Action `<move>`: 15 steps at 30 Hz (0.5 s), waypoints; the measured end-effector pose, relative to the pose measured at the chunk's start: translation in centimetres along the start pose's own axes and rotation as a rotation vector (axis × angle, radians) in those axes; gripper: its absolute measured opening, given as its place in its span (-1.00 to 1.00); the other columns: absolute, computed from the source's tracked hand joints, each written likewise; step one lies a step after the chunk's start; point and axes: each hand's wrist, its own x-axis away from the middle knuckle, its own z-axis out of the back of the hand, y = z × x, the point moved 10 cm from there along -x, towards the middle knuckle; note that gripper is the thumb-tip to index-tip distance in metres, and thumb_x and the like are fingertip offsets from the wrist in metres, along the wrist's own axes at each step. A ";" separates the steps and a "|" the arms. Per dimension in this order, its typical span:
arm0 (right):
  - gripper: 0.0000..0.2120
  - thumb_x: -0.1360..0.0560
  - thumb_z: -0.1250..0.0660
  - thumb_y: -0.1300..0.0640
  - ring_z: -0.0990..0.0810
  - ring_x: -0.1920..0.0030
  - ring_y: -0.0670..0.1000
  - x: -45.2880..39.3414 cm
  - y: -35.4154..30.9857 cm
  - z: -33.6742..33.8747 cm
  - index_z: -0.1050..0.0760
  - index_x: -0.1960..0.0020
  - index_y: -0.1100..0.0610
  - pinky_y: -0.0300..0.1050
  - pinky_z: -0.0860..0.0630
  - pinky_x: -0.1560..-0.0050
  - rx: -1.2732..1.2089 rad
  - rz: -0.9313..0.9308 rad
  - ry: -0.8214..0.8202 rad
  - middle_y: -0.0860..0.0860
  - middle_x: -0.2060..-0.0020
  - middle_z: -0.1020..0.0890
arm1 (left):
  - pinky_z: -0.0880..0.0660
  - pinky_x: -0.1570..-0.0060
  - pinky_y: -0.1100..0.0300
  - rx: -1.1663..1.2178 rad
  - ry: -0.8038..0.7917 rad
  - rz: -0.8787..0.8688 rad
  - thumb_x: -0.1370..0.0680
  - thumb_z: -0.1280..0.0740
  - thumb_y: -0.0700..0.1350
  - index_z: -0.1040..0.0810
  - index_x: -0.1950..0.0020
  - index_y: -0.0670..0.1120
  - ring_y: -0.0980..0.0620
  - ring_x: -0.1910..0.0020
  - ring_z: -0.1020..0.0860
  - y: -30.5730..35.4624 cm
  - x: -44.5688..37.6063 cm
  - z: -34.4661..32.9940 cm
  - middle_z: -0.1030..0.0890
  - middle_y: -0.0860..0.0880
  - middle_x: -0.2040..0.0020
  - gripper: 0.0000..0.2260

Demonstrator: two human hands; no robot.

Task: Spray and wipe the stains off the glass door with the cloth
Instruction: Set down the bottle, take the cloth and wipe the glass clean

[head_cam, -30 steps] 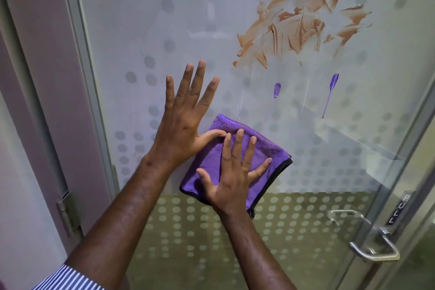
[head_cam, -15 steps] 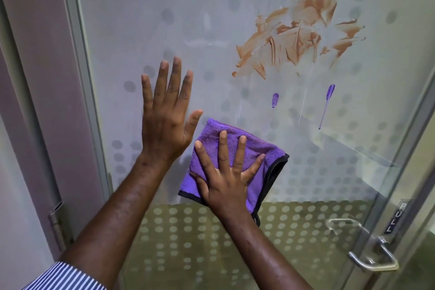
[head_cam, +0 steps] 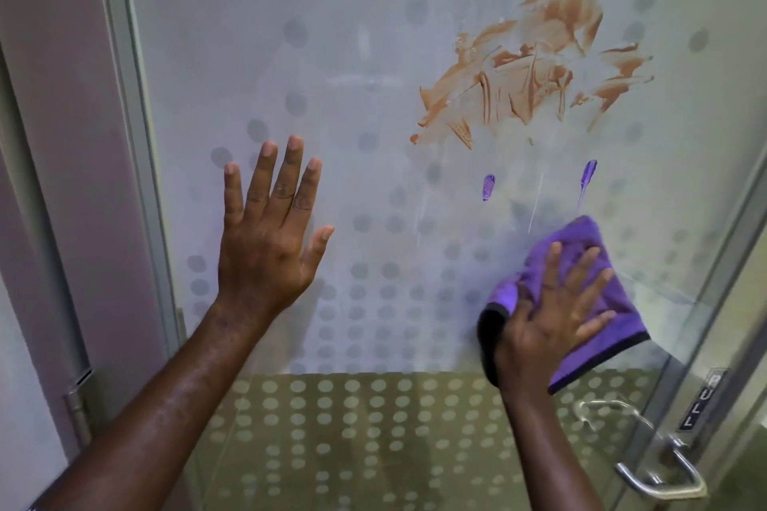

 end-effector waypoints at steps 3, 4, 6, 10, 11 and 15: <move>-0.53 -0.72 0.03 -0.24 0.09 -0.70 0.07 -4.0 0.0 1.1 0.00 -0.61 -0.39 0.55 0.15 -0.54 -0.130 -0.136 0.078 -0.12 -0.69 0.01 | 0.11 -0.64 -0.29 0.010 0.003 0.000 -0.73 -0.06 0.13 -0.05 -0.70 -0.12 -0.15 -0.71 0.07 0.1 0.2 0.2 -0.03 -0.15 -0.71 -0.40; -0.54 -0.71 0.05 -0.27 0.08 -0.70 0.06 -5.2 -0.8 1.3 -0.01 -0.60 -0.41 0.54 0.17 -0.54 -0.163 -0.150 0.104 -0.14 -0.69 -0.01 | 0.11 -0.64 -0.29 0.011 0.005 0.001 -0.73 -0.06 0.13 -0.06 -0.70 -0.12 -0.16 -0.71 0.06 0.0 0.2 0.2 -0.03 -0.15 -0.71 -0.40; -0.54 -0.71 0.06 -0.29 0.08 -0.70 0.06 -6.8 -2.7 1.5 -0.03 -0.59 -0.43 0.52 0.19 -0.55 -0.192 -0.138 0.135 -0.16 -0.69 -0.02 | 0.12 -0.64 -0.29 0.010 0.011 0.003 -0.73 -0.05 0.13 -0.07 -0.70 -0.13 -0.17 -0.71 0.05 -0.1 0.2 0.1 -0.04 -0.16 -0.71 -0.41; -0.52 -0.73 0.03 -0.24 0.06 -0.70 0.08 -6.5 -8.3 0.5 -0.13 -0.64 -0.26 0.56 0.16 -0.53 -0.147 0.033 0.113 -0.09 -0.69 -0.04 | 0.13 -0.65 -0.28 0.002 0.030 0.000 -0.74 -0.03 0.12 -0.07 -0.69 -0.14 -0.18 -0.71 0.05 0.1 0.1 -0.1 -0.01 -0.15 -0.72 -0.41; -0.51 -0.73 0.04 -0.24 0.05 -0.70 0.11 -5.8 -10.1 0.0 -0.13 -0.64 -0.24 0.57 0.14 -0.52 -0.110 0.122 0.090 -0.07 -0.69 -0.04 | 0.14 -0.65 -0.28 0.001 0.033 0.000 -0.73 -0.03 0.12 -0.07 -0.70 -0.14 -0.18 -0.71 0.05 0.1 0.1 -0.1 -0.01 -0.15 -0.72 -0.41; -0.43 -0.72 0.05 -0.29 0.04 -0.69 0.21 -1.0 -15.1 -2.4 -0.01 -0.68 -0.17 0.56 0.13 -0.53 0.072 0.509 -0.052 -0.02 -0.70 0.04 | 0.12 -0.64 -0.28 0.012 0.035 0.005 -0.73 -0.04 0.12 -0.06 -0.70 -0.12 -0.17 -0.71 0.04 0.0 -0.1 -0.1 -0.02 -0.14 -0.72 -0.41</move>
